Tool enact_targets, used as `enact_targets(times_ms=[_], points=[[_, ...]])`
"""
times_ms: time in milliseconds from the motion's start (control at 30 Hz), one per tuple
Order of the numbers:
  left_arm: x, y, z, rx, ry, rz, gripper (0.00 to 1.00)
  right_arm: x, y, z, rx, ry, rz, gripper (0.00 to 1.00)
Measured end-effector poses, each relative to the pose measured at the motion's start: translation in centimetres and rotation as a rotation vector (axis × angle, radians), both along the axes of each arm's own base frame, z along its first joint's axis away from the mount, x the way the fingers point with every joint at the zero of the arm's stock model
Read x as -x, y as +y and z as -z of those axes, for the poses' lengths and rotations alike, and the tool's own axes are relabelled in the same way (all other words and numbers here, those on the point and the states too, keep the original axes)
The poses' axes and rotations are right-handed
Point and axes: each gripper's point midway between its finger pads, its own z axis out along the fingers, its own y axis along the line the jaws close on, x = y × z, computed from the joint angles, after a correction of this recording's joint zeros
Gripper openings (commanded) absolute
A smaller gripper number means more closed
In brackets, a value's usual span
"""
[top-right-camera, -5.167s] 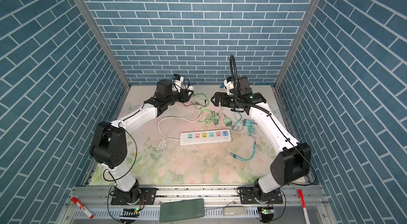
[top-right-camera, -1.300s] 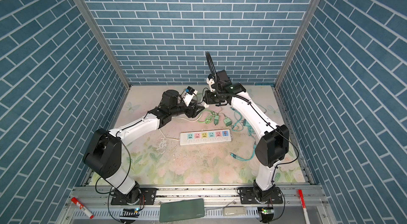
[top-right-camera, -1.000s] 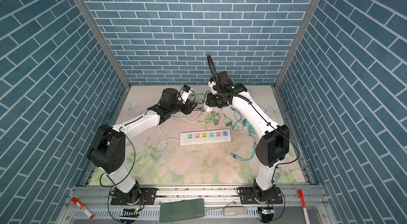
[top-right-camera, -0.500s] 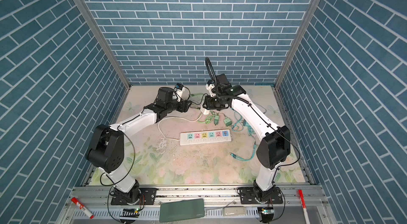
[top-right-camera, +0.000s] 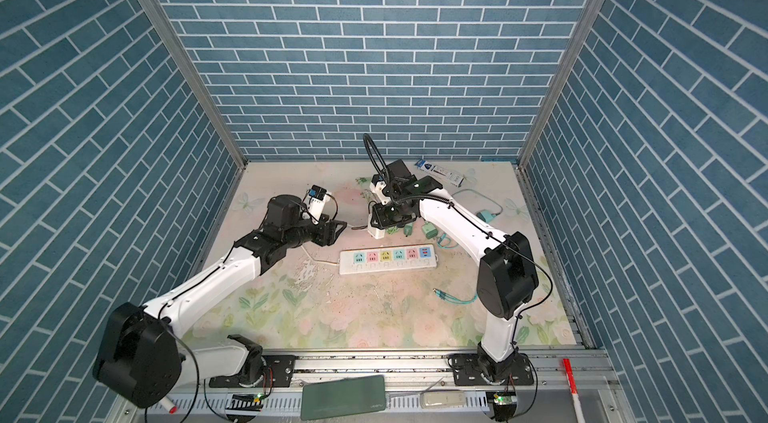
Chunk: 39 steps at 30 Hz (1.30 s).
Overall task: Insert the plug
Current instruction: 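Open the left gripper and draw back while the right gripper carries the charger, then move the white charger above the end socket of the power strip with the right gripper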
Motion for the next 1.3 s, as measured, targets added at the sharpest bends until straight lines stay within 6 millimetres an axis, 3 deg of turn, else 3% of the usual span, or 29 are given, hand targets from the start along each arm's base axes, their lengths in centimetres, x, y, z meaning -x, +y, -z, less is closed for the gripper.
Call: enact_targets(times_ms=[167, 333, 600, 833, 1100, 1300], points=[[1.6, 3.1, 0.1, -0.025, 0.001, -0.139, 0.73, 1.3, 1.8, 1.3, 0.082, -0.058, -0.025, 0.07], [2.1, 5.7, -0.4, -0.061, -0.011, -0.270, 0.75, 2.1, 2.5, 2.5, 0.136, -0.066, 0.091, 0.07], [3.2, 8.6, 2.3, -0.125, 0.054, -0.415, 0.75, 3.7, 2.3, 5.7, 0.178, -0.047, 0.260, 0.07], [3.5, 9.4, 3.0, -0.125, 0.072, -0.465, 0.74, 4.6, 4.3, 5.5, 0.123, -0.063, 0.299, 0.07], [3.9, 10.0, 3.2, -0.112, 0.070, -0.497, 0.75, 4.8, 5.2, 5.2, 0.109, -0.107, 0.329, 0.07], [4.1, 10.4, 3.2, -0.114, 0.067, -0.521, 0.77, 5.6, 6.0, 6.2, 0.129, -0.124, 0.333, 0.09]])
